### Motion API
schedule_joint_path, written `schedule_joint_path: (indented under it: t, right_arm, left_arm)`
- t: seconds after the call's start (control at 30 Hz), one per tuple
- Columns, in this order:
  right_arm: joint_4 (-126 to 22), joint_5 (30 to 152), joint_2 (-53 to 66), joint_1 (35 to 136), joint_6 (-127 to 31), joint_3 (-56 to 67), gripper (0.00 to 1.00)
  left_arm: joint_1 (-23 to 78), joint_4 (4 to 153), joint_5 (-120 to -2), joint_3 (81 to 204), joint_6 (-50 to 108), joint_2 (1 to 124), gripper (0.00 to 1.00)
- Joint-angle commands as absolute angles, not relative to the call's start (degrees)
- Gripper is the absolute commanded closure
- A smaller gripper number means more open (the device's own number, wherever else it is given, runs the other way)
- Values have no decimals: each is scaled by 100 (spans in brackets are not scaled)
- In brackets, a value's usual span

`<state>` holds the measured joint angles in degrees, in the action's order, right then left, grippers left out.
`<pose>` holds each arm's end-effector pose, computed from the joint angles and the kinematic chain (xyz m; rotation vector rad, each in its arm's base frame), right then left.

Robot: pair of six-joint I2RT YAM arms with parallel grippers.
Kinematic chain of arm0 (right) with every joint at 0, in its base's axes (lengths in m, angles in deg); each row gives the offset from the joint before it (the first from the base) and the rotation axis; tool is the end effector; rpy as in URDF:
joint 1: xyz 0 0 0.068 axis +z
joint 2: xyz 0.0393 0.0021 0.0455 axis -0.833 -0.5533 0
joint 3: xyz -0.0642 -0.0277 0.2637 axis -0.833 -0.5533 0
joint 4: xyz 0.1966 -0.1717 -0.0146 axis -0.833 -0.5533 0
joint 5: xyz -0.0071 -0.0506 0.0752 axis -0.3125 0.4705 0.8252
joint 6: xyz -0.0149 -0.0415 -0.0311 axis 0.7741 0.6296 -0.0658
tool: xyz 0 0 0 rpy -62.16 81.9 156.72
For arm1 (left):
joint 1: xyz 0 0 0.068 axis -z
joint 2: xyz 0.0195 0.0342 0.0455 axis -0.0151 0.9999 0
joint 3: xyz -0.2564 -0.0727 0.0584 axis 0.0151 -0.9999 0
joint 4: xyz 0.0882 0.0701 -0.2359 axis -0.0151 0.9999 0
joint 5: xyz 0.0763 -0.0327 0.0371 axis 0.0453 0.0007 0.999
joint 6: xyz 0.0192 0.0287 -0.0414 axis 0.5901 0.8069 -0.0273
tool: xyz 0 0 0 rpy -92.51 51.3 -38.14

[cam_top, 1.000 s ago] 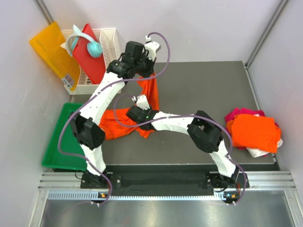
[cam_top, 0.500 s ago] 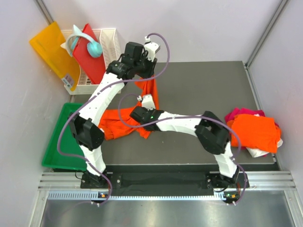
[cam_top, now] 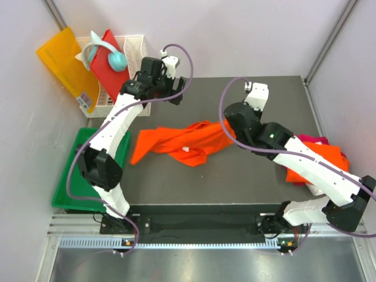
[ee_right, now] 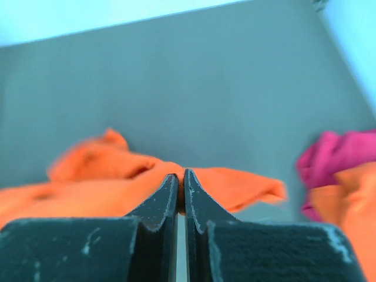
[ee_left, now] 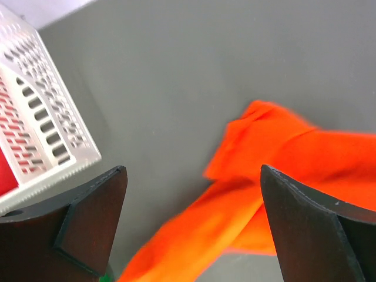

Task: Fold and stack the t-shirts
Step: Move the tshirt to the center of the board

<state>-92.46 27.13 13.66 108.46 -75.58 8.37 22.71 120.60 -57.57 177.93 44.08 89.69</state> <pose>0.1835 0.1871 0.3924 0.2083 1.8938 -0.0764 0.3752 -0.1535 0.3905 0.5227 2.1283 -0.2712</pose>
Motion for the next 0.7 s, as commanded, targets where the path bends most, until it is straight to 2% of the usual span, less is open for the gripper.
schedule_joint_path:
  t: [0.0,0.23,0.5,0.67]
  right_arm:
    - [-9699,2345,1478,10660,-7153,1099,100]
    - [-9558,2521,1522,10475,-6959,1082,100]
    - [-9435,2627,1557,10457,-6959,854,100]
    - [-9427,2775,1803,10343,-6968,546,100]
  left_arm:
    - [2328,11876,-5820,17126,4356,8223,1]
    - [2275,11955,-6364,15903,4365,7248,1]
    - [2293,12516,-7180,15173,4522,7088,5]
    - [2319,12658,-6867,14786,4681,7071,5]
